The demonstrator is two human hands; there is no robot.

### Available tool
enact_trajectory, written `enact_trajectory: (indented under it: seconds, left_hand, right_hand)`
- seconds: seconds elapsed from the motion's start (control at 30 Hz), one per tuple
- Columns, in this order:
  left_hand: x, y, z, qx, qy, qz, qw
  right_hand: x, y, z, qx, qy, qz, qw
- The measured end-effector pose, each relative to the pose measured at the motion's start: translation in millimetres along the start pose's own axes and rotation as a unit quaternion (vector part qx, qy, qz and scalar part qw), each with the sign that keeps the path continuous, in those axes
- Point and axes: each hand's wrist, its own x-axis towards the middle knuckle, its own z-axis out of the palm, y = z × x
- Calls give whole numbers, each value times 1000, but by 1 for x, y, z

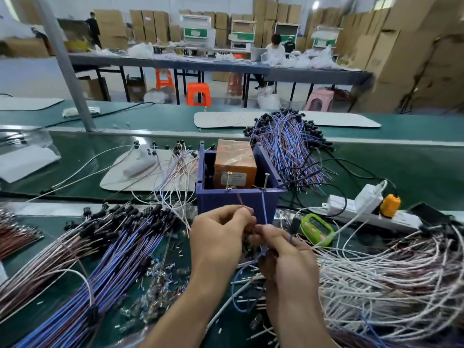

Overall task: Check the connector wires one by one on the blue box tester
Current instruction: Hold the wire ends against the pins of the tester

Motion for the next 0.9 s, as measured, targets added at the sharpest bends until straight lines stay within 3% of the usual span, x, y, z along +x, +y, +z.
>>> enact_trajectory:
  seconds: [0.07,0.2,0.43,0.9]
  left_hand:
    - [3,-1,-5,-10,53,13,998]
    - [4,1,-6,-3,80,30,996]
    - [7,-6,-5,25,79,-6,997]
    - [6,-9,-5,58,65,8,996]
  right_hand:
    - [2,0,-4,-24,18,-6,1000]
    - [5,1,-8,-43,26,-1,999]
    - [11,5,-12,-9,23,-5,1000]
    - [14,5,-15,6,23,-11,1000]
